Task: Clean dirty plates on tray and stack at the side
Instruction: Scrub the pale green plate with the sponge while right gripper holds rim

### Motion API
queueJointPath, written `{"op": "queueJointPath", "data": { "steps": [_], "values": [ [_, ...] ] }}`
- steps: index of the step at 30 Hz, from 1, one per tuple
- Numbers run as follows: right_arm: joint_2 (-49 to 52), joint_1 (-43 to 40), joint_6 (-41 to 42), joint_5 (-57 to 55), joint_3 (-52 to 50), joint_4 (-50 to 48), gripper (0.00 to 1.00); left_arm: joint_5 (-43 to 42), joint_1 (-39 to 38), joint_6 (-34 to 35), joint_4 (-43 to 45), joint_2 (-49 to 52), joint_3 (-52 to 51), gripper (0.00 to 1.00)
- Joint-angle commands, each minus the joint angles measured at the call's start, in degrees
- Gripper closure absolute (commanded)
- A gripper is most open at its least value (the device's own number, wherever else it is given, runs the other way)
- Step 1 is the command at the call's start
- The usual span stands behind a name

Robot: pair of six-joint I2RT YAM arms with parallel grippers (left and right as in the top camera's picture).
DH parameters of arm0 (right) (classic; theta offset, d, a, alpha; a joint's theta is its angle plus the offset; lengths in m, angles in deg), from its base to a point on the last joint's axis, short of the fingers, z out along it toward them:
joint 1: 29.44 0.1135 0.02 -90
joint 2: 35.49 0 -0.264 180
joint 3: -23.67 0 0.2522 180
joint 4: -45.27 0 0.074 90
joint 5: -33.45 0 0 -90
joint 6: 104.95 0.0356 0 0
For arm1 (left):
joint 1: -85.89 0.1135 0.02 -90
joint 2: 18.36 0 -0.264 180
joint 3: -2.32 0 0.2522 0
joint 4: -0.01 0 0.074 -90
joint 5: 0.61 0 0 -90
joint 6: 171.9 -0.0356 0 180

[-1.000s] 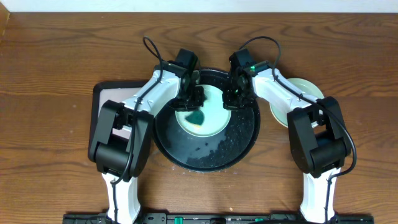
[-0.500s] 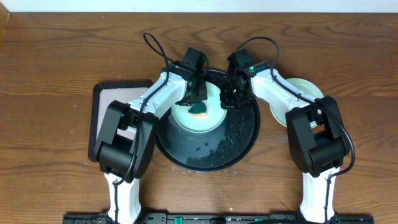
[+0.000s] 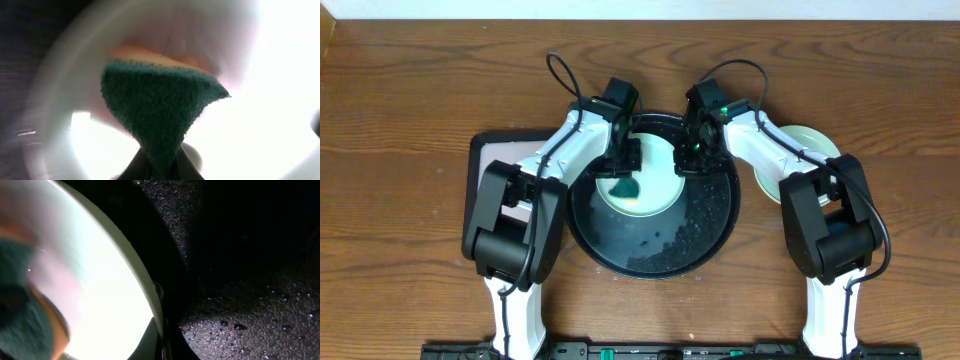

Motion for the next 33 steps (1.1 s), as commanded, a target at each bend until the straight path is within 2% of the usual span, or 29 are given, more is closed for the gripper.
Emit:
{"op": "queueJointPath", "data": {
  "steps": [1,9,11,17,20,24,27,33],
  "values": [
    [2.21,0.61,-0.15,-1.05,-1.03,0.55,0.99,-18.93,-1.36,-11.72,-0.63,1.31,-1.62,0.93],
    [2.21,0.63,-0.15,-1.05,-1.03,0.44,0.99,-17.03,-1.18,-11.37,7.98,1.31,-1.62,0.93],
    [2.21,0.61,-0.15,-1.05,-1.03,0.44,0.99,-10.71,-1.2,-9.64,10.01,1.31,-1.64,0.93],
    [2.21,0.63,-0.15,-1.05,-1.03,0.46,0.99,16.2,-1.18,-2.84,9.6,1.31,-1.64,0.92],
    [2.21,0.63,-0.15,-1.05,-1.05,0.44,0.99,21.97,-1.2,0.24,6.78,1.31,-1.62,0.93],
    [2.21,0.63,-0.15,-1.05,-1.05,0.42,0.99,20.87,-1.36,0.17,2.51,1.31,-1.64,0.92],
    [2.21,0.63,-0.15,-1.05,-1.07,0.44,0.99,15.21,-1.36,-1.14,-0.31,1.31,-1.64,0.93],
    [2.21,0.63,-0.15,-1.05,-1.07,0.44,0.99,-9.97,-1.36,-15.91,-3.02,1.31,-1.62,0.93]
  ]
}}
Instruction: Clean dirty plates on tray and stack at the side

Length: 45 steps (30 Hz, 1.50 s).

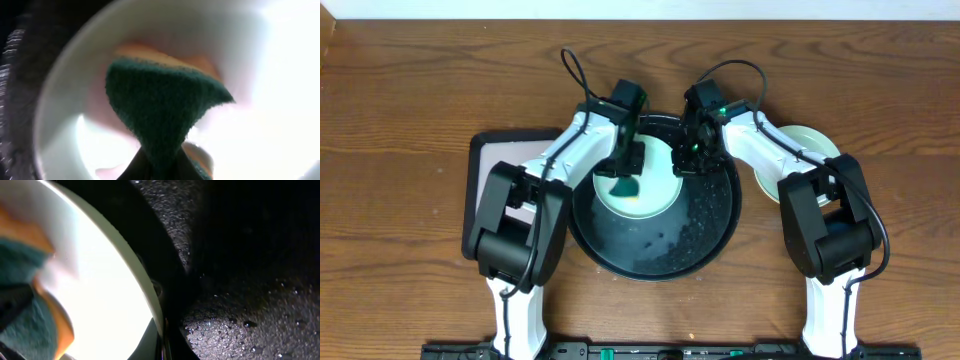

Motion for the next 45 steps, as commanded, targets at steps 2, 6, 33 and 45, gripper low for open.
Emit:
{"op": "queueJointPath", "data": {
  "steps": [2,6,33,45],
  "values": [
    [2.08,0.35,-0.11,-1.62,-1.07,0.76,0.99,-20.28,-0.07,-12.02,-2.71,1.31,-1.73,0.92],
    [2.08,0.33,-0.11,-1.66,-1.07,0.72,0.99,-21.92,0.02,-12.33,-0.61,1.31,-1.73,0.93],
    [2.08,0.33,-0.85,-1.64,-1.05,0.74,0.99,11.04,5.42,8.59,-11.54,-6.97,9.84,0.92],
    [-7.37,1.62,-4.42,-11.58,-1.03,3.43,0.99,8.94,8.11,8.59,-16.09,-13.9,9.51,0.92]
  ]
}}
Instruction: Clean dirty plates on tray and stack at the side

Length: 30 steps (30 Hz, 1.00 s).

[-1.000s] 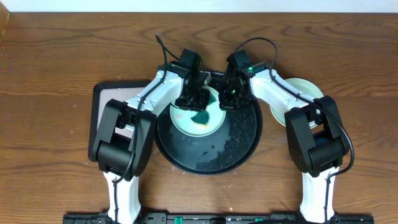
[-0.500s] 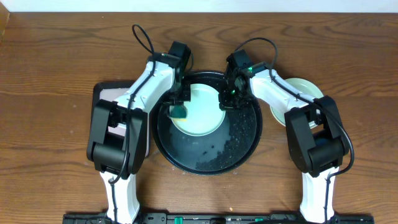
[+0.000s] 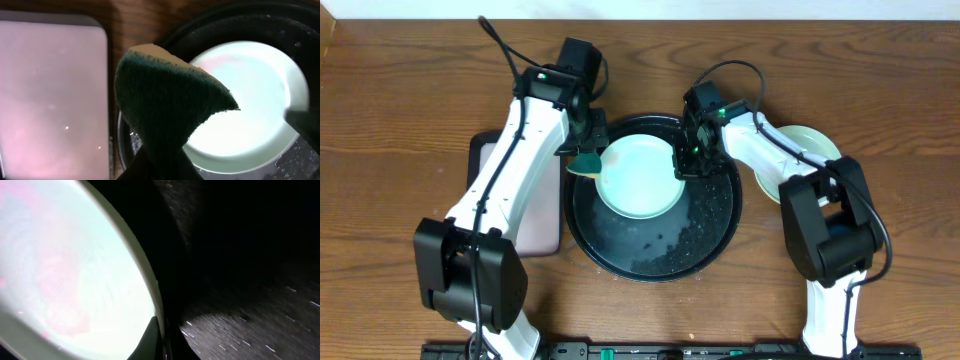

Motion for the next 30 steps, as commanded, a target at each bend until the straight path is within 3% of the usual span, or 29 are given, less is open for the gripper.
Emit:
{"op": "queueJointPath", "data": {
  "steps": [1,18,30],
  "values": [
    [-6.97,1.38,-1.75,-10.93,-0.35,1.44,0.99,0.26,1.11,0.5,-0.39,0.09,0.48,0.93],
    [-30.08,14.27,-1.75,-56.57,-0.35,8.96,0.99,0.26,1.22,0.52,-0.39,0.09,0.28,0.93],
    [-34.93,26.56,-1.77,-81.29,-0.35,9.38,0.99,0.04,1.22,0.52,-0.42,0.09,0.28,0.92]
  ]
}}
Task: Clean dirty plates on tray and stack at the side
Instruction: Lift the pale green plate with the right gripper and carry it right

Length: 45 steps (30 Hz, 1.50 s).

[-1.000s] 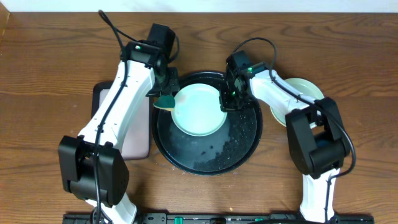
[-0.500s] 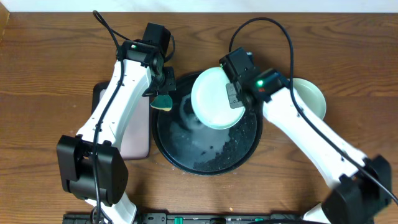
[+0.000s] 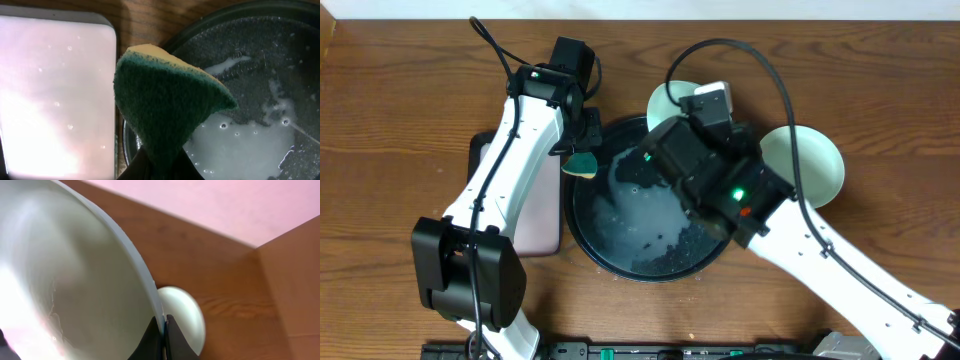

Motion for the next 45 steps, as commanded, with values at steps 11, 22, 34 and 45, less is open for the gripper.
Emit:
{"op": "queueJointPath", "data": {
  "steps": [11,22,34,45],
  "values": [
    [-2.05,8.96,-0.42,-26.16,0.13,-0.42,0.99,0.07,0.2,0.5,-0.42,-0.04,0.31,0.92],
    [-2.21,10.03,-0.42,-27.85,0.13,-0.48,0.99,0.09,0.2,0.5,-0.63,-0.04,0.31,0.93],
    [-2.19,4.63,0.87,-9.14,0.11,-0.2,0.99,0.09,0.2,0.5,-0.66,-0.04,0.31,0.93],
    [0.07,-15.3,5.4,30.56,0.02,4.09,0.99,0.09,0.2,0.5,-0.61,-0.04,0.31,0.93]
  ]
}}
